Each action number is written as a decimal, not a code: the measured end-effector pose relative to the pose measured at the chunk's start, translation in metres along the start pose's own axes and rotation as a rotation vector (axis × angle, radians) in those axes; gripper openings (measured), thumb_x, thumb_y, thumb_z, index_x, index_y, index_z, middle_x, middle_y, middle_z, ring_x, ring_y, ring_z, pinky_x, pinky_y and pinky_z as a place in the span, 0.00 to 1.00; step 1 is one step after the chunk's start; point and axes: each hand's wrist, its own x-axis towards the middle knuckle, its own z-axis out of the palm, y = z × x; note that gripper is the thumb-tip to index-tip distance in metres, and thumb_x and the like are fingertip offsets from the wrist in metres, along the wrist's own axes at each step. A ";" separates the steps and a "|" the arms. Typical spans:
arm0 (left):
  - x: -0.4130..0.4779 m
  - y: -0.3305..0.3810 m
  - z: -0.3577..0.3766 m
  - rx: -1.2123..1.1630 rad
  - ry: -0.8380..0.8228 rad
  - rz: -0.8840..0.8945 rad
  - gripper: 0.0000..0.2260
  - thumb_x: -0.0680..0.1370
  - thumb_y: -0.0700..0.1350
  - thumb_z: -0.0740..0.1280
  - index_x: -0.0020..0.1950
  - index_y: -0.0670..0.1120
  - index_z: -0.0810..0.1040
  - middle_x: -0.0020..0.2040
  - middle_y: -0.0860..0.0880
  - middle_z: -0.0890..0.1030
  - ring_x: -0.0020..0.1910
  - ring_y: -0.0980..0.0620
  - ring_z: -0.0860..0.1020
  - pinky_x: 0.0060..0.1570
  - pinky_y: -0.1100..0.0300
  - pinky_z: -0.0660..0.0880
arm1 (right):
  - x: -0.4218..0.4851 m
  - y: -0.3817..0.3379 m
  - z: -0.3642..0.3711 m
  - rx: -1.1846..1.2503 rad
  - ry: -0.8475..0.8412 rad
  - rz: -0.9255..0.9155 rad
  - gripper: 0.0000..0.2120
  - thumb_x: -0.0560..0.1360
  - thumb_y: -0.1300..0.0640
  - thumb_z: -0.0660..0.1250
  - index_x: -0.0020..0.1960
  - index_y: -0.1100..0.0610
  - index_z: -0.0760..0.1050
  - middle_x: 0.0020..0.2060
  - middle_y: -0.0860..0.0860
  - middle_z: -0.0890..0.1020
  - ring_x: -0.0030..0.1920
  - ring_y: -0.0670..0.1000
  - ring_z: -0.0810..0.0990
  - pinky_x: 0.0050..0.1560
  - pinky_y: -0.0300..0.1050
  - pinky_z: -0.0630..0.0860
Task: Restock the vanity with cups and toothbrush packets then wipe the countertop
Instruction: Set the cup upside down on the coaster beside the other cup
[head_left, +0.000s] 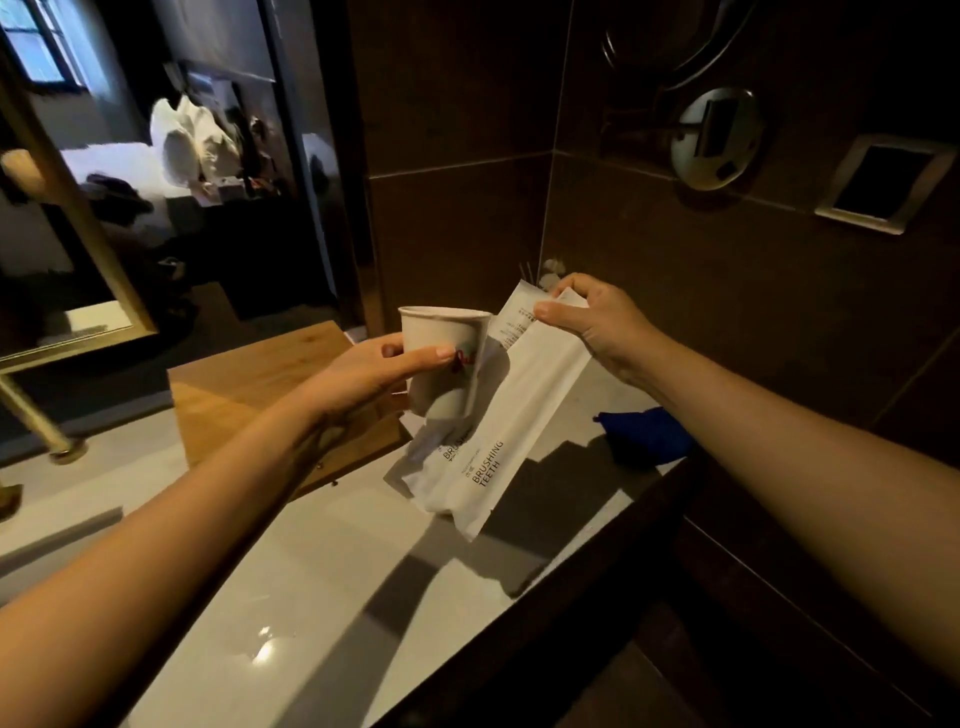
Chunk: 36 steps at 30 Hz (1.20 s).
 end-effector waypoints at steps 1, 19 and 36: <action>0.013 -0.002 0.000 -0.005 -0.022 -0.005 0.25 0.61 0.53 0.71 0.56 0.51 0.73 0.56 0.51 0.78 0.56 0.52 0.75 0.51 0.56 0.74 | 0.009 0.007 -0.004 -0.001 0.011 0.010 0.05 0.73 0.58 0.68 0.42 0.52 0.71 0.44 0.56 0.81 0.39 0.51 0.82 0.35 0.43 0.81; 0.185 -0.079 -0.028 -0.152 0.094 -0.279 0.23 0.62 0.59 0.72 0.54 0.56 0.73 0.56 0.49 0.78 0.55 0.47 0.77 0.44 0.58 0.77 | 0.161 0.129 -0.040 0.091 0.041 0.204 0.05 0.73 0.56 0.68 0.42 0.49 0.73 0.42 0.51 0.82 0.34 0.44 0.83 0.27 0.37 0.77; 0.277 -0.110 -0.061 0.670 0.506 -0.343 0.37 0.63 0.55 0.76 0.66 0.44 0.66 0.63 0.44 0.73 0.60 0.45 0.72 0.55 0.54 0.72 | 0.220 0.197 -0.051 0.107 -0.062 0.320 0.08 0.74 0.57 0.67 0.52 0.57 0.72 0.50 0.58 0.81 0.45 0.56 0.82 0.36 0.44 0.78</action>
